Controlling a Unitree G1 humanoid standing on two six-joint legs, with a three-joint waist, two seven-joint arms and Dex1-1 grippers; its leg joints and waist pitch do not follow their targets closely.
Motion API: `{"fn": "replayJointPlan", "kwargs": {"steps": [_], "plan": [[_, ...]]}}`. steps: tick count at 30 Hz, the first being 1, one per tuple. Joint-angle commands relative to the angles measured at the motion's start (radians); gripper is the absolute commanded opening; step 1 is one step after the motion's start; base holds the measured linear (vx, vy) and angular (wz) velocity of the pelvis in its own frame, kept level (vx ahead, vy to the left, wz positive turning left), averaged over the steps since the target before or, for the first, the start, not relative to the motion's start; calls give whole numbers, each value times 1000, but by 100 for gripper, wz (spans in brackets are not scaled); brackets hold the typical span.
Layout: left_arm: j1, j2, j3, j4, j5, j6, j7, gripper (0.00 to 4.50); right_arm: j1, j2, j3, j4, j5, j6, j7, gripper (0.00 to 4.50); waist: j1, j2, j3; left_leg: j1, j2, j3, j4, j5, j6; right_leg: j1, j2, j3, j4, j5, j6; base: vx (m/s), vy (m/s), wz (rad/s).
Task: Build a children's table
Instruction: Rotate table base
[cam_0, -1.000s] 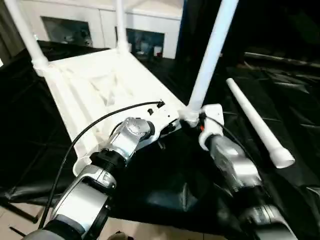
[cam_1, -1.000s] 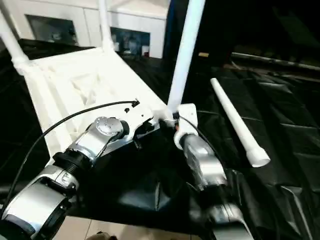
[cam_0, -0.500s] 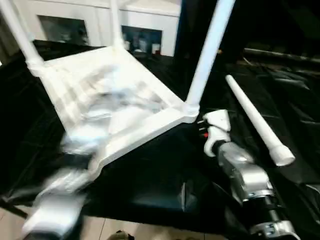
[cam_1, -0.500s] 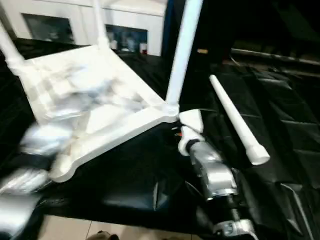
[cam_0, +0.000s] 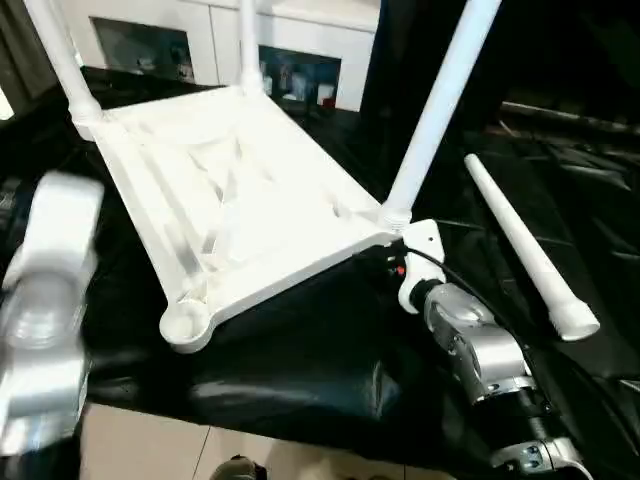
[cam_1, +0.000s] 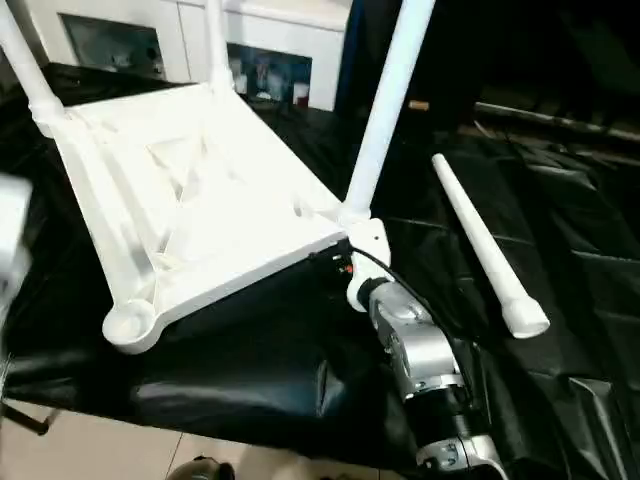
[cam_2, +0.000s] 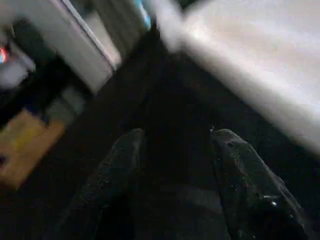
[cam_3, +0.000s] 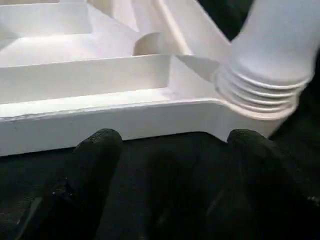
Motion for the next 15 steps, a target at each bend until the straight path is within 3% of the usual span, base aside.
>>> {"fn": "replayJointPlan", "kwargs": {"steps": [1, 2, 3, 6, 7, 8, 9, 10, 12, 15], "plan": [[23, -8, -54, -48, -30, 78, -76, 261, 8, -13, -24, -44, -3, 35, -28, 382, -3, 16, -58, 38, 109, -60, -92, -291, -39, 22, -114, 74, -85, -263, -150, 0, 0, 0], [23, -8, -54, -48, -30, 78, -76, 261, 8, -13, -24, -44, -3, 35, -28, 382, -2, 17, -57, 39, 110, -62, -94, -289, -42, 20, -114, 74, -85, -265, -145, 0, 0, 0], [45, -8, -118, -57, -62, 123, -147, 280, 7, -26, -29, -73, -20, 112, -57, 382, -2, 19, -57, 40, 110, -62, -95, -289, -48, 18, -110, 74, -84, -258, -140, 0, 0, 0], [50, -16, -168, -72, -87, 155, -187, 308, 2, -52, -25, -103, -35, 175, -60, 382, -1, 20, -60, 41, 106, -57, -94, -264, -55, 18, -104, 73, -77, -192, -137, 0, 0, 0], [43, -12, -213, -75, -92, 154, -211, 319, -3, -74, -36, -125, -34, 215, -59, 382, -1, 27, -63, 37, 104, -59, -92, -250, -54, 24, -107, 73, -74, -167, -139, 0, 0, 0], [37, -12, -226, -70, -93, 143, -218, 319, -6, -84, -42, -131, -35, 222, -59, 382, -2, 19, -64, 34, 104, -58, -90, -237, -46, 28, -108, 73, -74, -147, -141, 0, 0, 0], [23, -12, -251, -64, -101, 146, -235, 331, -16, -105, -60, -139, -38, 243, -66, 382, -2, 18, -64, 34, 103, -57, -89, -233, -41, 29, -107, 73, -75, -146, -142, 0, 0, 0], [4, -10, -294, -61, -124, 167, -281, 340, -37, -137, -97, -140, -34, 280, -79, 382, -2, 28, -60, 37, 102, -55, -87, -230, -39, 26, -108, 75, -76, -150, -144, 0, 0, 0], [-1, -8, -309, -64, -132, 174, -298, 353, -44, -146, -109, -139, -30, 291, -81, 382, 0, 23, -62, 41, 102, -55, -86, -233, -41, 27, -105, 73, -77, -163, -143, 0, 0, 0], [-22, -12, -381, -59, -167, 205, -363, 383, -86, -215, -155, -128, -27, 364, -83, 382, -3, 28, -59, 38, 100, -55, -84, -207, -37, 31, -104, 72, -74, -137, -154, 0, 0, 0]]}}
